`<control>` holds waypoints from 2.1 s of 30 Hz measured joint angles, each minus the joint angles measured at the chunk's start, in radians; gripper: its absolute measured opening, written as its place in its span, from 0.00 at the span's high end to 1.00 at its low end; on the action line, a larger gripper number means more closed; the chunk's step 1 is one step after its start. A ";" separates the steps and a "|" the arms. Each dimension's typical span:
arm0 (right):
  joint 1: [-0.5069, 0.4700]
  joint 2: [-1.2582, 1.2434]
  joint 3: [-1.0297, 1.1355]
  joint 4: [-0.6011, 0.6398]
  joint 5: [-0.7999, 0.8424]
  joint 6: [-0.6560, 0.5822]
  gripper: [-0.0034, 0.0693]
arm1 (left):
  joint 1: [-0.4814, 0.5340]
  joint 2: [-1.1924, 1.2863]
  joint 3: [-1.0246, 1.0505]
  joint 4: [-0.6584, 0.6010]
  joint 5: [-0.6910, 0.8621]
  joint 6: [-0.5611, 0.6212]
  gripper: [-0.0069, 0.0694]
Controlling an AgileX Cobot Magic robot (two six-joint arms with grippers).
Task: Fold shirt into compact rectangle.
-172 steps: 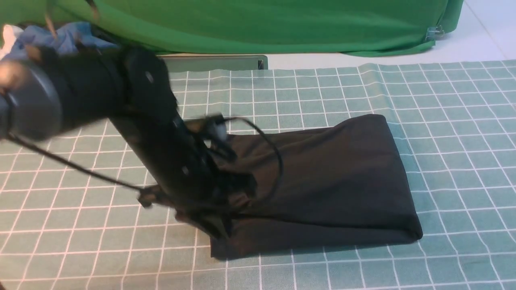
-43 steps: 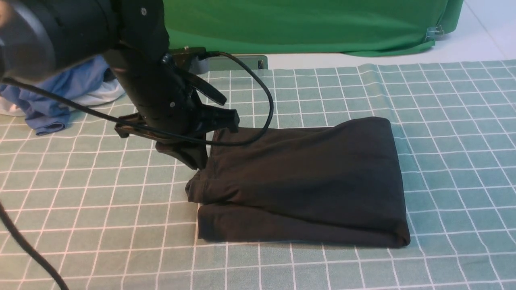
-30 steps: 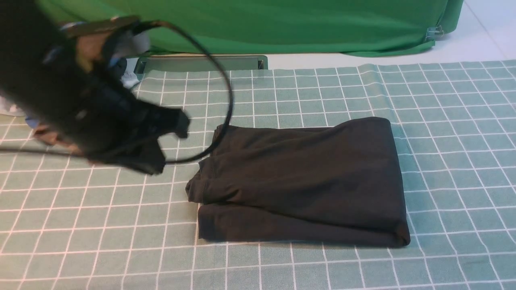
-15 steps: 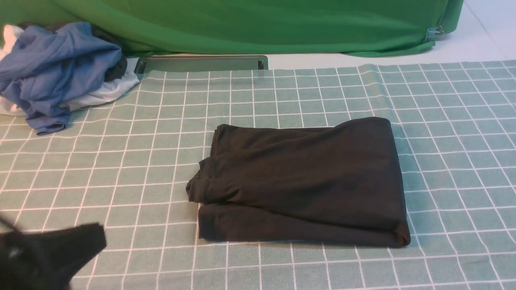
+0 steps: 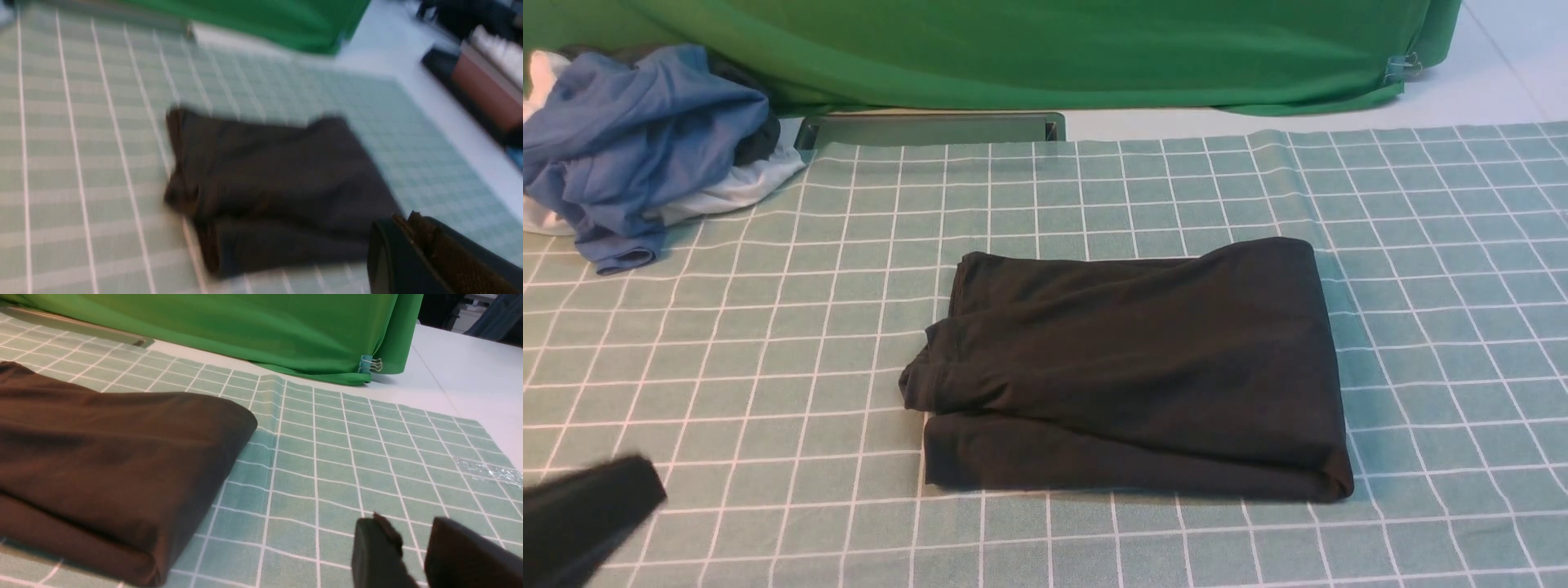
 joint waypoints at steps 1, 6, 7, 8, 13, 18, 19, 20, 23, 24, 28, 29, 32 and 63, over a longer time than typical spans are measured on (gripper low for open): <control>0.000 0.000 0.000 0.000 0.000 0.000 0.66 | 0.000 0.003 0.010 0.005 -0.041 0.000 0.89; 0.000 0.000 0.000 0.000 0.001 0.000 0.65 | 0.000 0.017 0.043 0.008 -0.232 0.000 0.89; 0.000 0.000 0.000 0.000 0.001 0.000 0.65 | 0.000 0.018 0.046 0.008 -0.259 0.000 0.89; 0.000 0.000 0.000 0.000 0.002 0.000 0.65 | 0.000 0.018 0.047 0.008 -0.264 0.000 0.89; 0.000 0.000 0.000 0.000 0.003 0.000 0.64 | 0.000 0.018 0.047 0.008 -0.272 0.001 0.89; 0.000 0.000 0.000 0.000 0.003 0.000 0.63 | 0.000 0.018 0.047 0.008 -0.272 0.001 0.89; 0.000 0.000 0.000 -0.001 0.003 0.000 0.63 | 0.000 0.018 0.047 0.009 -0.272 0.001 0.89; 0.000 0.000 0.000 -0.001 0.003 0.000 0.63 | 0.000 0.018 0.048 0.020 -0.273 0.001 0.89; 0.000 0.000 0.000 -0.001 0.003 0.000 0.63 | 0.005 0.018 0.079 0.102 -0.298 0.007 0.89; 0.000 0.000 0.000 -0.001 0.003 0.000 0.63 | 0.012 0.018 0.101 0.133 -0.317 0.007 0.89; 0.000 0.000 0.000 0.000 0.003 0.000 0.63 | 0.079 0.014 0.193 0.152 -0.391 0.010 0.89; 0.000 0.000 0.000 0.000 0.003 0.000 0.63 | 0.134 0.011 0.243 0.148 -0.418 0.010 0.89; 0.000 0.000 0.000 0.000 0.003 0.000 0.63 | 0.236 -0.012 0.329 0.145 -0.442 0.010 0.89; 0.000 0.000 0.000 0.000 0.003 0.001 0.62 | 0.383 -0.204 0.488 0.160 -0.279 -0.038 0.89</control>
